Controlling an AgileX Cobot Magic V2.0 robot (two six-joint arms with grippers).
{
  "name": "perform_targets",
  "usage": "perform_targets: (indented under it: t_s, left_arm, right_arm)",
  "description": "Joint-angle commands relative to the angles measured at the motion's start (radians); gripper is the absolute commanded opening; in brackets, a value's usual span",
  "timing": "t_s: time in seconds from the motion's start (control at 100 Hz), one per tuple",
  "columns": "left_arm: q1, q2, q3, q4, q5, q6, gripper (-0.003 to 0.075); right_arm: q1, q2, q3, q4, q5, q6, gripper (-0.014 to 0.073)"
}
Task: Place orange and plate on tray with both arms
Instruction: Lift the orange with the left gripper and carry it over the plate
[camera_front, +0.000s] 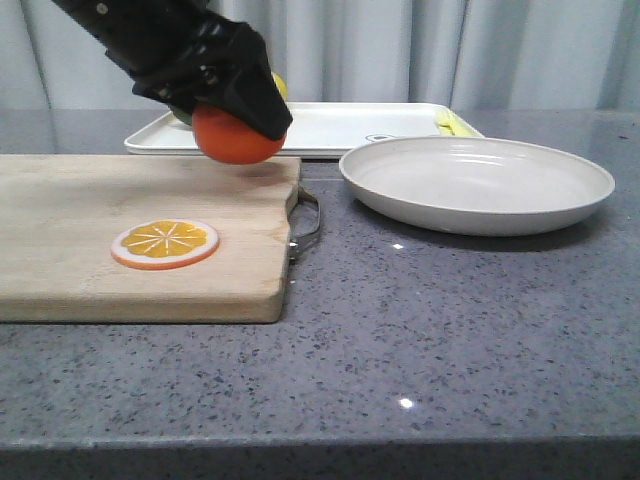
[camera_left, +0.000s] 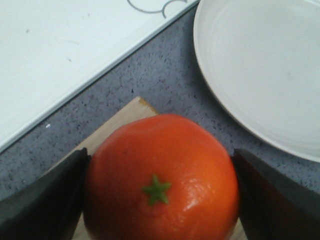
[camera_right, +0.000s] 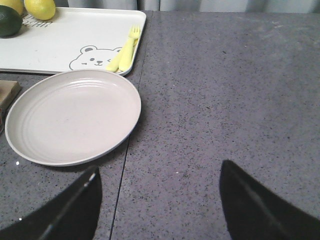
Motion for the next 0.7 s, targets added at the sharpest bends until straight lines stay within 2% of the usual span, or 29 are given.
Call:
perform_targets:
  t_s: [0.0,0.21,0.54,0.69]
  left_arm:
    - [-0.009,-0.069,-0.057,-0.034,-0.022,-0.009,0.0355]
    - [-0.059,-0.071,-0.123,-0.043,-0.019,-0.013,0.0355]
    - [-0.211,-0.027,-0.127,-0.049,-0.185,-0.014,0.0355]
    - [-0.269,0.036,-0.173,-0.063,-0.193,-0.014,0.0355]
  right_arm:
    - [0.001,0.017,-0.034,-0.002,-0.067,-0.002,0.0508]
    - [0.001,0.017,-0.034,-0.002,-0.069,-0.002,0.0508]
    - [0.001,0.017,-0.034,-0.002,-0.079,-0.002,0.0508]
    - [0.001,0.017,-0.034,-0.002,-0.079,-0.002,0.0508]
